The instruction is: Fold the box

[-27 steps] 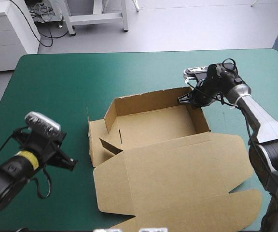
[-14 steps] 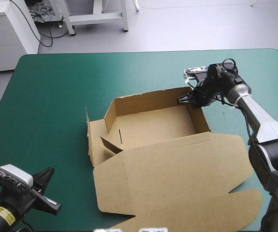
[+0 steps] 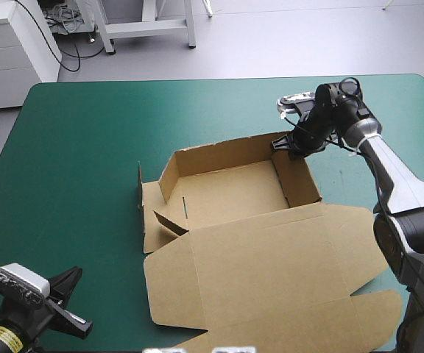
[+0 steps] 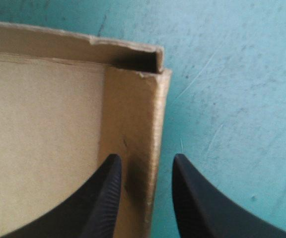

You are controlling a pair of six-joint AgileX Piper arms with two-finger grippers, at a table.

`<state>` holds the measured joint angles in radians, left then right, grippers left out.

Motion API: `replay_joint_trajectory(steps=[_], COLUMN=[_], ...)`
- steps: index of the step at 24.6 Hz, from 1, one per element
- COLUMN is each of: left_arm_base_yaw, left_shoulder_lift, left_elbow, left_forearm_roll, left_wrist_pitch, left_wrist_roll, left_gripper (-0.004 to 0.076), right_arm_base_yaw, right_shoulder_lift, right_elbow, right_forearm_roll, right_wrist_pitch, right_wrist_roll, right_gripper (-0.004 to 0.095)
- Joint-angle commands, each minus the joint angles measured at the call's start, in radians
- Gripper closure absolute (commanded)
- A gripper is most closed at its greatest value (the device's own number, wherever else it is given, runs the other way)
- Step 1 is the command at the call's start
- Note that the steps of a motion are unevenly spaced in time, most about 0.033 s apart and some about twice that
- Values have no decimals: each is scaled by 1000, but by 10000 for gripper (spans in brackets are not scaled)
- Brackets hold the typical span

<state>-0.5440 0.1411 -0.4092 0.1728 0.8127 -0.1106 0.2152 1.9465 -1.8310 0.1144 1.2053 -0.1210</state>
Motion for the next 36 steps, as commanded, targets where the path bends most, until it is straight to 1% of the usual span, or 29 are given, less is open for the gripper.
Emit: replay_joint_trajectory(steps=[1, 4, 13, 19, 21, 24, 27, 31, 33, 34, 35, 36], left_arm_base_yaw=[1, 1, 1, 1, 1, 1, 1, 1, 1, 1, 1, 1], left_shoulder_lift=[12, 12, 12, 12, 12, 12, 12, 12, 12, 12, 12, 12], left_elbow=[-25, -25, -25, -25, -25, -25, -25, -25, -25, -25, -25, -25], left_forearm_roll=[0, 0, 0, 0, 0, 0, 0, 0, 0, 0, 0, 0], left_wrist_pitch=[-70, -70, -70, -70, -70, -70, -70, -70, -70, -70, -70, -70], left_wrist_roll=[-2, -2, -2, -2, -2, -2, -2, -2, -2, -2, -2, -2], left_gripper=[732, 732, 732, 732, 732, 732, 732, 732, 732, 732, 732, 732], right_arm_base_yaw=[-6, -6, -6, -6, -6, -6, -6, -6, -6, -6, -6, -6], right_shoulder_lift=[-64, -92, -238, -267, -258, -248, -231, -161, -124, -108, -98, -96], right_elbow=[-117, -156, -158, -156, -130, 11, 84, 172, 172, 172, 172, 172], right_forearm_roll=[-6, -6, -33, -46, -49, -49, -33, 61, 67, 67, 66, 61], right_wrist_pitch=[47, 47, 47, 47, 47, 47, 45, 8, 28, 44, 46, 42], right_wrist_roll=[-10, 1, 1, 17, 29, 33, 34, 29, 27, 27, 30, 34], right_gripper=[452, 441, 442, 442, 442, 441, 442, 444, 485, 535, 598, 720])
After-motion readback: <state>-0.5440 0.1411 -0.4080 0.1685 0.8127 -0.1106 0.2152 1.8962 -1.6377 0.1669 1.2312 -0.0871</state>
